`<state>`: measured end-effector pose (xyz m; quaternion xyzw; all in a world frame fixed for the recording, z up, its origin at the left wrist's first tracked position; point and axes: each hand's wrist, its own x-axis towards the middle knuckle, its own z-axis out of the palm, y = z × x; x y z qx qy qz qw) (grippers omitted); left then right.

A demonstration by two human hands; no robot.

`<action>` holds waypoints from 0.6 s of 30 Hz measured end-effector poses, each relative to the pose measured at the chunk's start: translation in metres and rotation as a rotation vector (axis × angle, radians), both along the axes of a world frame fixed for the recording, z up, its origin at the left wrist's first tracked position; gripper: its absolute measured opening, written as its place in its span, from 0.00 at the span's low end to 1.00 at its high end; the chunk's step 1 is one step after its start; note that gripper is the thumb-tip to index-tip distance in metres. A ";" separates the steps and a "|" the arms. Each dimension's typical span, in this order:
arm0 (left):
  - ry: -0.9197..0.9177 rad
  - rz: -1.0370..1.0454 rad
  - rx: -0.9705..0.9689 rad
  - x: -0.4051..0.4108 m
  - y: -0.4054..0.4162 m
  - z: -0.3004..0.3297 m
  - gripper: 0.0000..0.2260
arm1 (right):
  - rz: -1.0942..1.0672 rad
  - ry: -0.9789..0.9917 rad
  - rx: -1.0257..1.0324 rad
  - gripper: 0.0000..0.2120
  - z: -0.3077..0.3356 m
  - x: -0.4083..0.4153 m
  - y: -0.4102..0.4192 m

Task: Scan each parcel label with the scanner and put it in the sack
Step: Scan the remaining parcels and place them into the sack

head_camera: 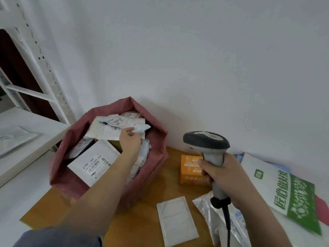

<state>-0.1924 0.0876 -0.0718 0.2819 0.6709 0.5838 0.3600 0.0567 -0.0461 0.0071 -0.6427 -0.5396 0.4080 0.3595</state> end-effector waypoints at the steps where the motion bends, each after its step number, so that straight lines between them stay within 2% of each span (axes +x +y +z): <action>1: 0.011 -0.045 0.027 0.007 -0.002 -0.003 0.09 | 0.000 -0.002 0.008 0.09 -0.002 0.002 0.000; 6: 0.171 -0.383 0.012 0.037 -0.010 -0.009 0.08 | 0.008 -0.051 -0.038 0.10 -0.015 0.009 0.003; 11: 0.179 -0.696 -0.225 0.065 -0.032 -0.046 0.03 | 0.022 -0.004 -0.104 0.07 -0.038 0.024 0.007; 15: 0.123 -0.682 -0.522 0.088 -0.054 -0.103 0.05 | 0.016 0.044 -0.196 0.09 -0.069 0.042 0.012; 18: 0.153 -0.608 -0.730 0.099 -0.072 -0.152 0.14 | 0.019 0.054 -0.251 0.09 -0.094 0.055 0.015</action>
